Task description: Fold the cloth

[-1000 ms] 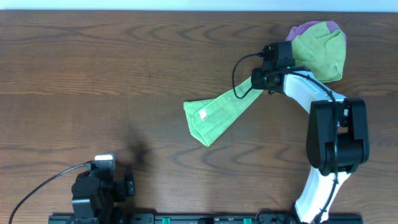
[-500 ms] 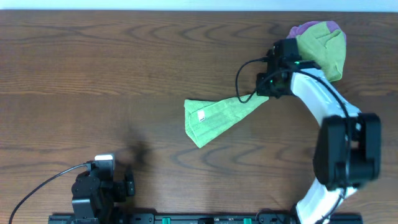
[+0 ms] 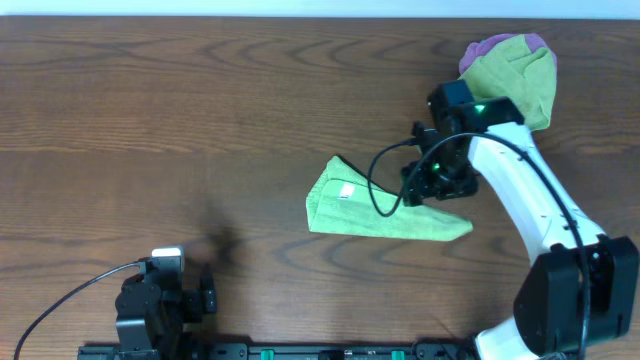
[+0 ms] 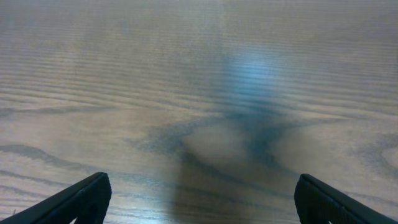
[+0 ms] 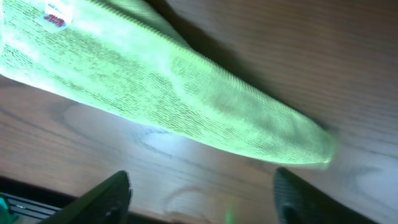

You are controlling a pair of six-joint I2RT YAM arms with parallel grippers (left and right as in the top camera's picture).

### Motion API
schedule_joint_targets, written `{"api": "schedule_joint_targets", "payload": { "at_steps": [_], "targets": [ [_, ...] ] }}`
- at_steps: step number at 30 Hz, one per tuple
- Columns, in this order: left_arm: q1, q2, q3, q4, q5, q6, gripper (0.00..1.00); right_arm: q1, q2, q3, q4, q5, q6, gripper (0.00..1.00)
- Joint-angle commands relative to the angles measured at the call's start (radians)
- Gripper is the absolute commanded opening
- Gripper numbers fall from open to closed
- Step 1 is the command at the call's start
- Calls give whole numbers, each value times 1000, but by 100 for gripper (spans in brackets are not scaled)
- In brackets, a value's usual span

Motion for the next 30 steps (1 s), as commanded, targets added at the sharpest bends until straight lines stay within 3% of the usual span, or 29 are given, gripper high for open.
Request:
{"api": "schedule_joint_targets", "payload": {
  "at_steps": [1, 7, 13, 23, 30],
  "targets": [
    [-5, -6, -17, 8, -23, 23, 95, 8, -8, -10, 40, 10, -22, 81],
    [-5, -6, -17, 35, -5, 21, 95, -54, 8, -60, 178, 46, -45, 79],
    [-5, -6, -17, 94, 102, 21, 95, -79, 60, -101, 319, -165, -217, 71],
    [-5, -6, -17, 98, 119, 21, 95, 105, 183, -101, 548, -236, -232, 73],
    [-5, -6, -17, 92, 119, 21, 96, 213, 216, -101, 618, -229, -232, 73]
  ]
}}
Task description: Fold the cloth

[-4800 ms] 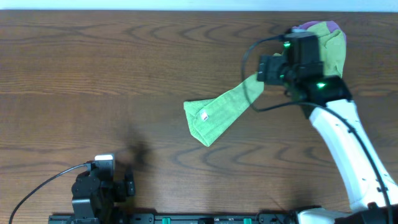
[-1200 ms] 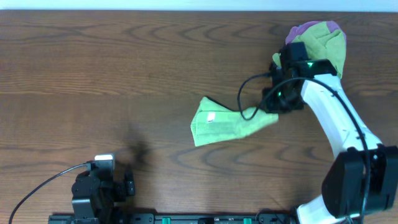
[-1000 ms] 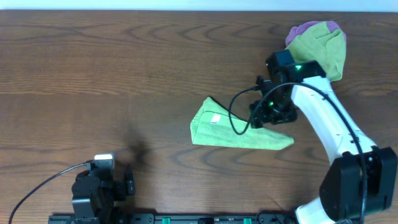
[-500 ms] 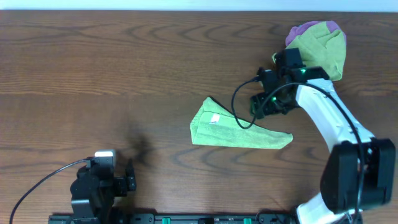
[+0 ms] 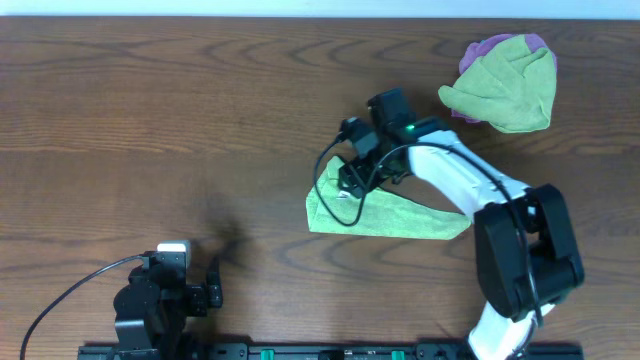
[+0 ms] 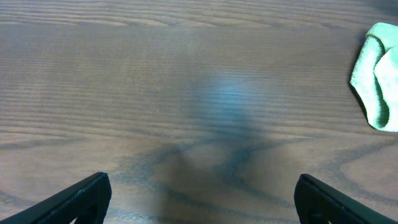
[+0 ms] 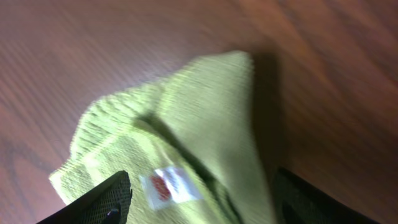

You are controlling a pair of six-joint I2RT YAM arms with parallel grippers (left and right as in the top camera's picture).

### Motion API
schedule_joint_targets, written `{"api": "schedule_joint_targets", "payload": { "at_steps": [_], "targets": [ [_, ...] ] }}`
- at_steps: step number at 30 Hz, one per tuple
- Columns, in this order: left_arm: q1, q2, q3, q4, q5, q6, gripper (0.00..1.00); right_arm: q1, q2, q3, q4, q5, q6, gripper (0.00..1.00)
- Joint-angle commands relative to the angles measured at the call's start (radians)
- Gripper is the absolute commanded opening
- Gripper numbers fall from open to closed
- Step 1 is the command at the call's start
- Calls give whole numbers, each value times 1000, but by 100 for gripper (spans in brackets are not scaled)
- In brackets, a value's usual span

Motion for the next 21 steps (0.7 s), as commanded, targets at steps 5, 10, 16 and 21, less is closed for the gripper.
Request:
{"api": "schedule_joint_targets", "payload": {
  "at_steps": [5, 10, 16, 21],
  "targets": [
    [-5, -6, -2, 0, 7, 16, 95, 40, 44, -6, 30, -11, -14, 72],
    [-5, -6, -2, 0, 7, 16, 95, 40, 74, -6, 51, -11, -14, 70],
    [-5, -6, -2, 0, 7, 7, 95, 40, 67, 16, 48, 5, -12, 67],
    [-5, -6, -2, 0, 7, -23, 95, 41, 27, 91, 40, 53, -6, 66]
  ]
}}
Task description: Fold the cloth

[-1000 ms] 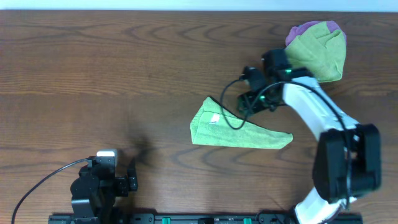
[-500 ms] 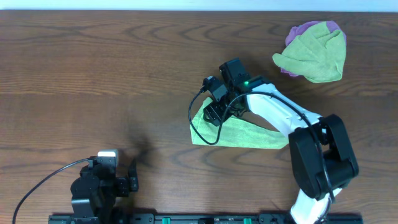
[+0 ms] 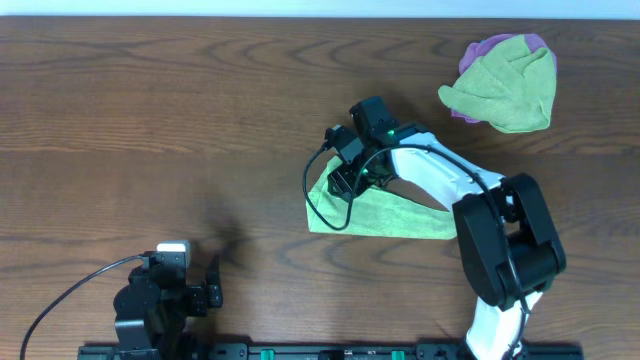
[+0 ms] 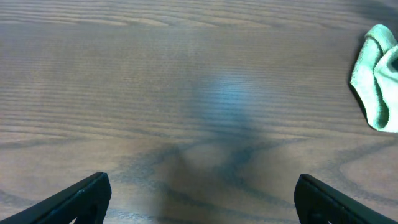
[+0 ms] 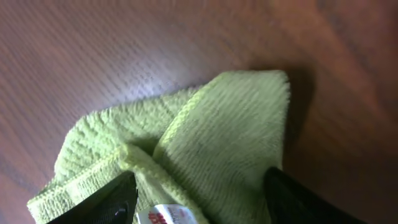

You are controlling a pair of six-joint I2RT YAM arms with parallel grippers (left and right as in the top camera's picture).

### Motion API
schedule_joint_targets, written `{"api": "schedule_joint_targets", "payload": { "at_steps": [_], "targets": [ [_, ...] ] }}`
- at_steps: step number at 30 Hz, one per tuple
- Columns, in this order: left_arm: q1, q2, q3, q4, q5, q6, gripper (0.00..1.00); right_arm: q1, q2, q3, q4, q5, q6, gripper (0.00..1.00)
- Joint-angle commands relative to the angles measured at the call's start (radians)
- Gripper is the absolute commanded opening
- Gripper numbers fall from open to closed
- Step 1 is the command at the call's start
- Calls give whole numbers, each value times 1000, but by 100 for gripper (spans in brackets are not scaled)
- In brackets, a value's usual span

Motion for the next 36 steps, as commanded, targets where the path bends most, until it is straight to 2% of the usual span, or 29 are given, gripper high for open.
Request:
{"api": "schedule_joint_targets", "payload": {
  "at_steps": [1, 4, 11, 20, 29, 36],
  "targets": [
    [-5, -6, -2, 0, 7, -18, 95, 10, -50, 74, -5, 29, -5, 66],
    [-5, -6, -2, 0, 7, -18, 95, 11, -58, 112, -35, 29, -6, 66],
    [-5, -6, -2, 0, 7, -18, 95, 29, -58, 114, -94, 29, -17, 56],
    [-5, -6, -2, 0, 7, -18, 95, 61, -56, 113, -171, 29, -59, 55],
    [-5, -6, -2, 0, 7, -18, 95, 62, 8, 111, -164, 36, -74, 56],
    [-5, -6, -2, 0, 7, -17, 96, 65, 55, 111, -156, 37, -77, 51]
  ]
}}
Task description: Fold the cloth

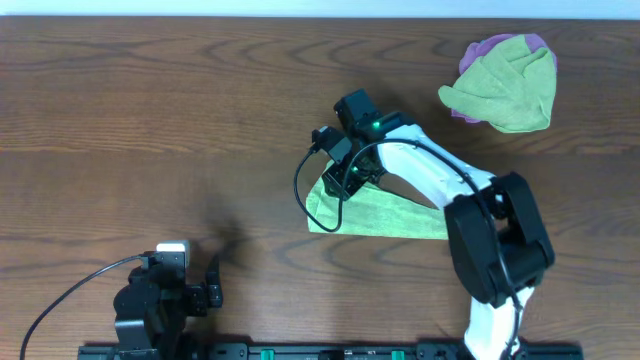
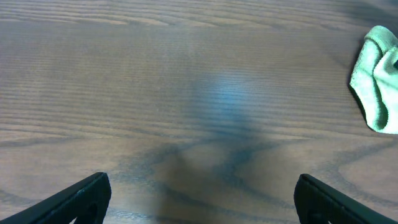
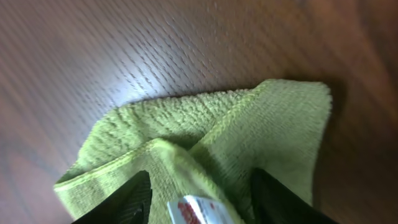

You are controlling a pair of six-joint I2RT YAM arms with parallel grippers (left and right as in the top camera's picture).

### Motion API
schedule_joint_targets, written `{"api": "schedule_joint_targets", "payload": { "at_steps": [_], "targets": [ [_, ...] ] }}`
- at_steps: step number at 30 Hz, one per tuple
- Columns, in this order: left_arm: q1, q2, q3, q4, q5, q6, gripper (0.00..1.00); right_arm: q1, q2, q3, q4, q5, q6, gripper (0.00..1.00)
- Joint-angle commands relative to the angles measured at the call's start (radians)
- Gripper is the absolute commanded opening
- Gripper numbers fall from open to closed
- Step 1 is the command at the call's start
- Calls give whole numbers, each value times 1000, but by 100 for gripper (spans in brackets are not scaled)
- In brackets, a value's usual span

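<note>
A light green cloth (image 1: 385,215) lies folded into a long wedge at mid-table, its wide end to the left. My right gripper (image 1: 345,175) is down on that wide end's upper corner. In the right wrist view the right gripper (image 3: 202,208) is open, and its fingers (image 3: 134,199) straddle a raised fold of the cloth (image 3: 186,143) that bears a white tag (image 3: 196,208). My left gripper (image 1: 205,290) rests near the front left edge, open (image 2: 202,199) over bare wood. The cloth's end (image 2: 376,87) shows at its far right.
A crumpled pile of green and purple cloths (image 1: 505,80) sits at the back right corner. The right arm's black cable (image 1: 310,195) loops over the cloth's left end. The wooden table (image 1: 150,120) stretches wide to the left.
My right gripper has shifted slightly left and lower onto the cloth's upper left corner. Its fingers stand closer together around the tagged fold. The left arm has not moved.
My right gripper was first open over the cloth's right half. Then it was at the cloth's upper left corner, above the tag. It stayed there, sitting closer to the fabric at each moment. The left wrist turned early, bringing the cloth's end into its view.
</note>
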Motion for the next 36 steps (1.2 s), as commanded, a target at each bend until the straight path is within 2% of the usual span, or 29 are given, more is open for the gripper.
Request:
{"api": "schedule_joint_targets", "payload": {
  "at_steps": [1, 5, 9, 16, 25, 36],
  "targets": [
    [-5, -6, -2, 0, 7, -11, 95, 11, 16, 6, 6, -1, -21, 49],
    [-5, -6, -2, 0, 7, -11, 95, 13, 16, 6, 10, -1, -21, 32],
    [-5, -6, -2, 0, 7, -11, 95, 14, 13, 6, 9, -1, -20, 2],
    [-5, -6, -2, 0, 7, -12, 96, 18, -44, 39, 3, -5, 14, 1],
    [-5, -6, -2, 2, 6, -11, 95, 111, -103, 223, -16, -23, 13, 1],
    [-5, -6, -2, 2, 6, -11, 95, 156, -103, 332, 135, 188, 17, 1]
  ]
}}
